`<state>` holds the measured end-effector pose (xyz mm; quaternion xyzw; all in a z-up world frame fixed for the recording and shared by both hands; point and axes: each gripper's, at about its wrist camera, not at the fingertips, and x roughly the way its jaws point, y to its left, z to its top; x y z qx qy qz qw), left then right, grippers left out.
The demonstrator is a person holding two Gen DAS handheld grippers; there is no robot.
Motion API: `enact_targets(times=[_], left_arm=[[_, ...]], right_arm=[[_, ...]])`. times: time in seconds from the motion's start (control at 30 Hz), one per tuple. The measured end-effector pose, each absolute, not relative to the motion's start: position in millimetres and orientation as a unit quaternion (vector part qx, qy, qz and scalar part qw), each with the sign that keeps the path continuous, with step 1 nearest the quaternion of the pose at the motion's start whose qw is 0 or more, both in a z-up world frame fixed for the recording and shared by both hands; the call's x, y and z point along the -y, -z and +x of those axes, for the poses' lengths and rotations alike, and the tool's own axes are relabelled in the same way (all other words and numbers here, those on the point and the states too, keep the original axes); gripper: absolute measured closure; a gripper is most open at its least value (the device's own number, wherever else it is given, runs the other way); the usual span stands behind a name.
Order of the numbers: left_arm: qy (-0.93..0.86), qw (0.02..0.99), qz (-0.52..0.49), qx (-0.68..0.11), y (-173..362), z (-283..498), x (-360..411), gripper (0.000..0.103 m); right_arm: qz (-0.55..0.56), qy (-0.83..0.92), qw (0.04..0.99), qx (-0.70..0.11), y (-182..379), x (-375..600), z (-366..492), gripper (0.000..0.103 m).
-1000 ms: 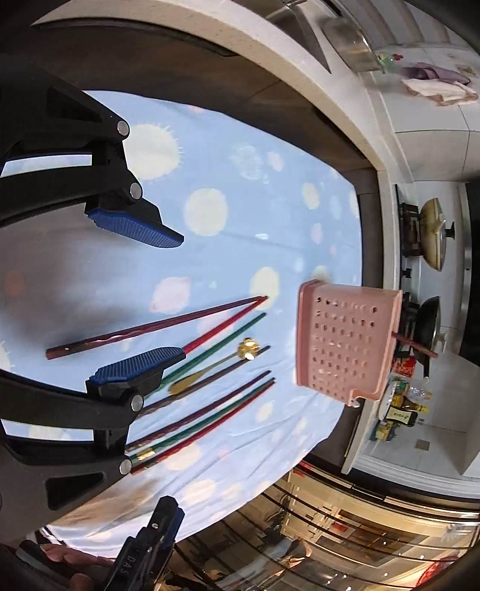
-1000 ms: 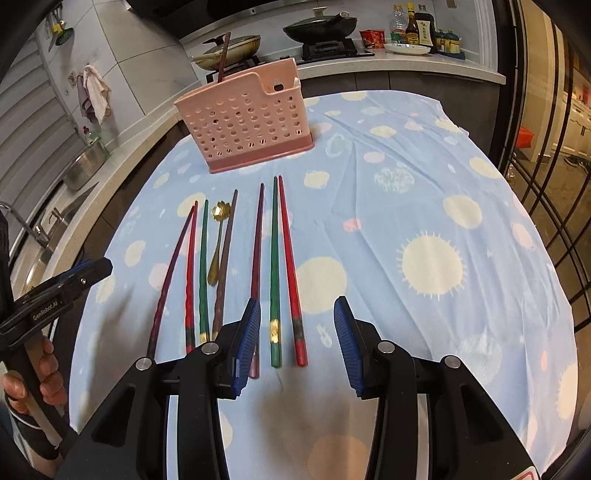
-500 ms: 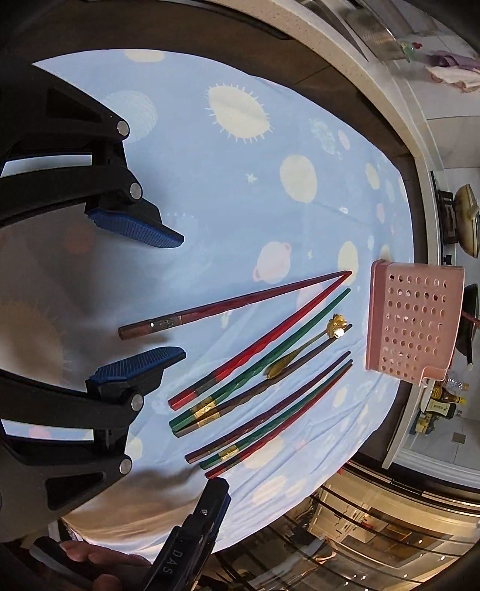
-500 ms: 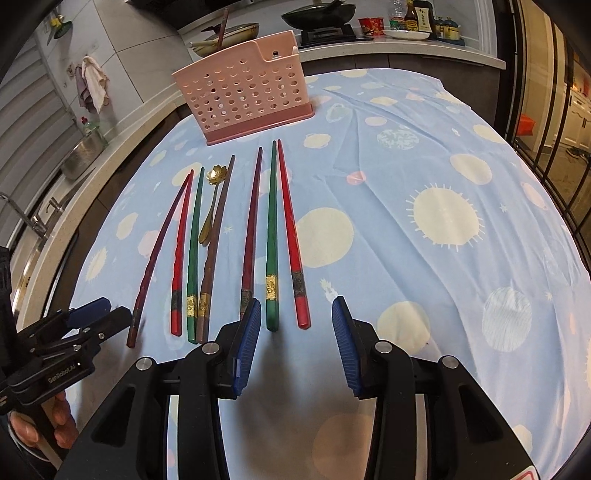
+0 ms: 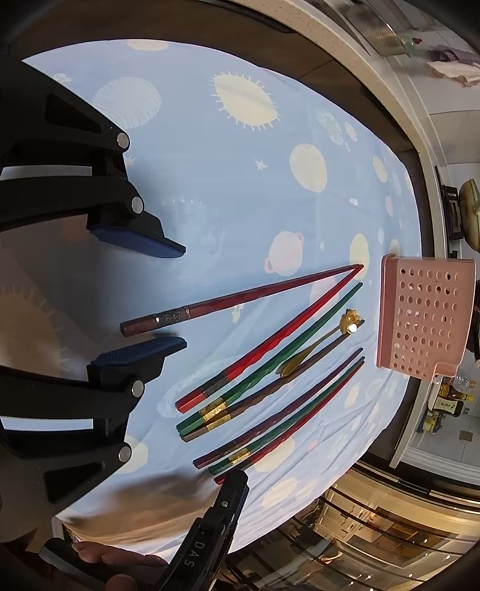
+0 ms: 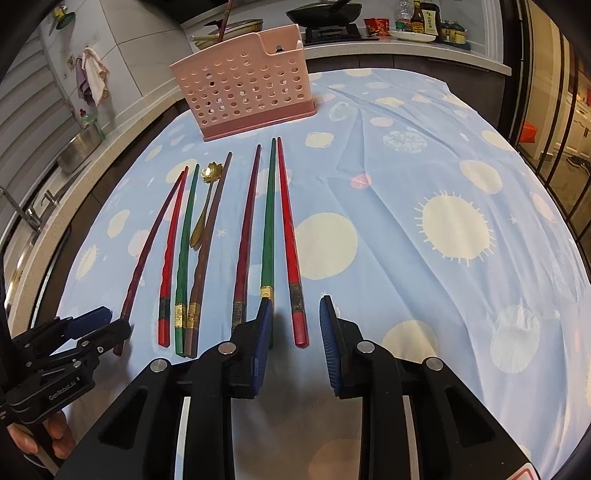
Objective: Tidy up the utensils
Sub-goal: 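Move both open tools back down toward the chopsticks on the table, then grasp a second dark red chopstick with the left tool while the right tool grasps a red chopstick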
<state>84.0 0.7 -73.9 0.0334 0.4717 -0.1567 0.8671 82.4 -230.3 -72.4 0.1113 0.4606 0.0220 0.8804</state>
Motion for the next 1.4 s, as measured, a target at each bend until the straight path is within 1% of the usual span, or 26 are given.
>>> enact_targets(times=[0.03, 0.1, 0.13, 0.2, 0.3, 0.37, 0.43, 0.67, 0.8, 1.03, 1.4], left_arm=[[0.156, 0.867, 0.034, -0.472, 74.0, 83.7, -0.7, 0.064], [0.157, 0.867, 0.034, -0.471, 73.9, 83.1, -0.7, 0.069], [0.158, 0.867, 0.034, -0.471, 73.9, 82.8, -0.7, 0.070], [0.163, 0.866, 0.035, -0.471, 74.0, 82.0, 0.2, 0.077], [0.173, 0.863, 0.032, -0.473, 74.2, 80.9, 2.2, 0.085], [0.178, 0.862, 0.031, -0.474, 74.5, 80.4, 3.9, 0.087], [0.188, 0.858, 0.023, -0.477, 74.9, 80.9, 4.0, 0.092], [0.197, 0.853, 0.013, -0.484, 72.4, 78.4, -0.1, 0.094], [0.196, 0.858, 0.004, -0.475, 60.3, 73.8, -7.8, 0.094], [0.192, 0.880, -0.006, -0.434, 21.5, 68.1, -20.8, 0.094], [0.194, 0.920, -0.019, -0.340, -55.4, 88.7, -32.1, 0.096]], right_arm=[[0.111, -0.022, 0.880, -0.462, 73.5, 230.1, 83.0, 0.080], [0.109, -0.022, 0.879, -0.464, 75.8, 229.6, 83.9, 0.082], [0.109, -0.022, 0.878, -0.465, 76.9, 229.4, 84.3, 0.084], [0.109, -0.022, 0.877, -0.468, 79.7, 229.2, 84.6, 0.087], [0.105, -0.019, 0.878, -0.467, 80.4, 229.4, 83.7, 0.091], [0.105, -0.019, 0.877, -0.468, 80.7, 229.9, 83.5, 0.093], [0.103, -0.020, 0.878, -0.468, 80.7, 230.3, 82.9, 0.095], [0.103, -0.025, 0.879, -0.466, 76.9, 231.6, 73.9, 0.095], [0.102, -0.025, 0.886, -0.452, 64.6, 232.7, 64.0, 0.096], [0.116, -0.026, 0.903, -0.414, 30.7, 242.0, 51.3, 0.096], [0.131, -0.030, 0.940, -0.315, -50.4, 265.4, 55.6, 0.096]])
